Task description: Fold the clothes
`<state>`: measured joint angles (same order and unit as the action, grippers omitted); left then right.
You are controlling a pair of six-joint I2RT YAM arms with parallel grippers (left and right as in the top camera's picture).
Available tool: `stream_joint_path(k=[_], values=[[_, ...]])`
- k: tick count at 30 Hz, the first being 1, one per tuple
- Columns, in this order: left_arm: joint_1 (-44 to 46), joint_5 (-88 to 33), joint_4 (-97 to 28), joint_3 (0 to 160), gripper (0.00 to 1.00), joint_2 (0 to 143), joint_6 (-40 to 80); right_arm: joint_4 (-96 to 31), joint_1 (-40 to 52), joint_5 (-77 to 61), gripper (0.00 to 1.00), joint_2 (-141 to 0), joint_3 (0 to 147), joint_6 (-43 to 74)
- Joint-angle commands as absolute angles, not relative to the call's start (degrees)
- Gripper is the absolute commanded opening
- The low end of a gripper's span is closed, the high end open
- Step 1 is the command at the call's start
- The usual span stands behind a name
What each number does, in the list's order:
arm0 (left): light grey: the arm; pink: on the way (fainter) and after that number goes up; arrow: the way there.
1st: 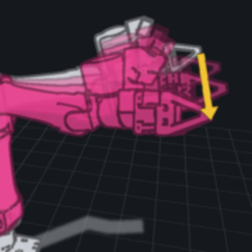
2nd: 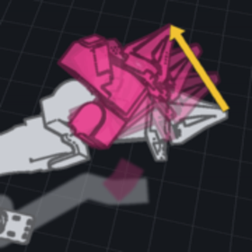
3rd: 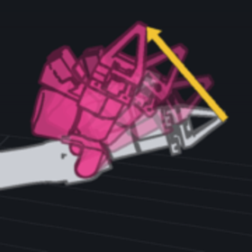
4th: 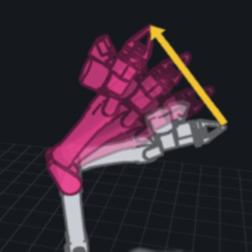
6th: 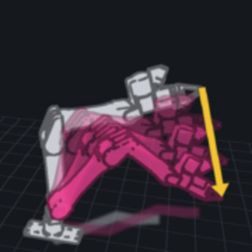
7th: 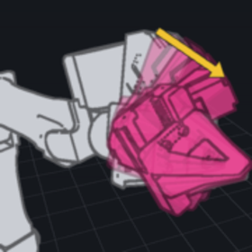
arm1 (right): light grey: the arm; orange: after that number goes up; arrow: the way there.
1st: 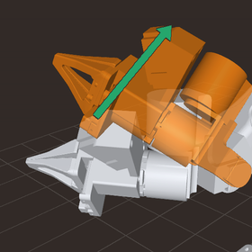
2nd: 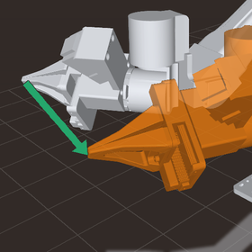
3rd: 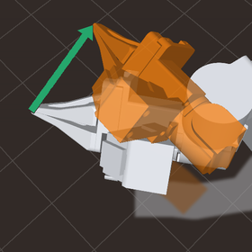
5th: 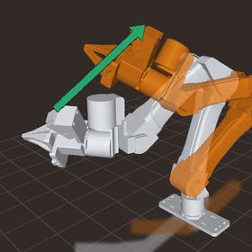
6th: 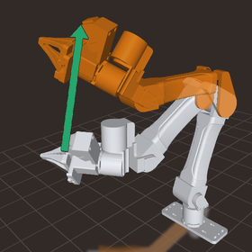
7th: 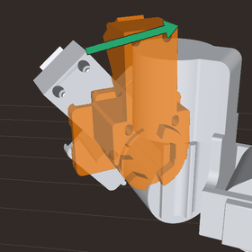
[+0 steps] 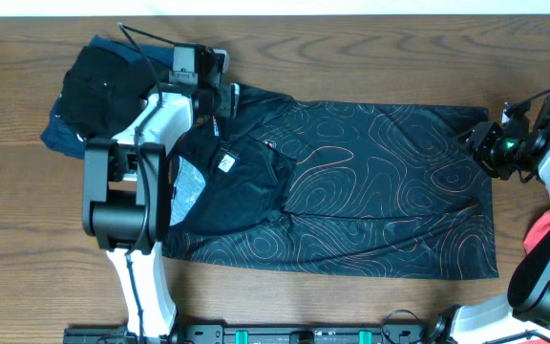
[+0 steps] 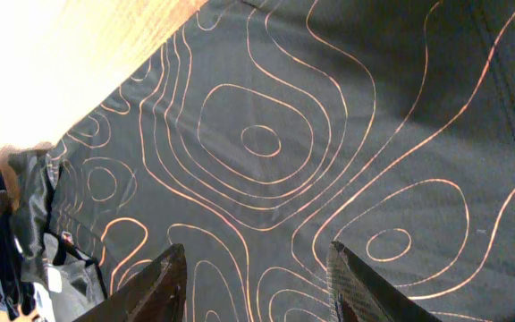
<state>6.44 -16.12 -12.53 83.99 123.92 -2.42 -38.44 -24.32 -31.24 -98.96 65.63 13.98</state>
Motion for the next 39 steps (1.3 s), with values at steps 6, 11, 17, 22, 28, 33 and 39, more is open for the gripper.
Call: stream_joint_path(k=[6, 11, 17, 22, 28, 33, 39], values=[[6.5, -15.42, -12.23, 84.25, 0.43, 126.89, -2.74, -38.79, -24.34, -31.51, 0.49, -99.0, 66.06, 13.26], [6.52, -16.08, -11.38, 84.25, 0.15, 126.89, -1.87, -38.87, -24.34, -31.51, 0.48, -99.0, 66.06, 13.26], [6.5, -16.14, -8.93, 84.49, 0.06, 125.69, 0.78, -39.55, -24.36, -31.51, 0.48, -99.0, 66.06, 13.23], [6.26, -16.01, -7.38, 86.06, 0.06, 122.89, 1.58, -39.68, -24.36, -31.51, 0.48, -99.0, 66.06, 13.23], [6.24, -16.03, -6.92, 89.25, 0.06, 121.25, 1.63, -39.83, -24.36, -31.51, 0.48, -99.0, 66.06, 13.21], [6.24, -16.05, -6.81, 90.67, 0.06, 120.64, 1.65, -40.05, -24.36, -31.48, 0.48, -99.0, 66.04, 13.21], [6.24, -16.05, -7.22, 90.91, 0.07, 120.64, 1.78, -39.97, -24.36, -31.29, 0.49, -99.0, 66.06, 13.19]])
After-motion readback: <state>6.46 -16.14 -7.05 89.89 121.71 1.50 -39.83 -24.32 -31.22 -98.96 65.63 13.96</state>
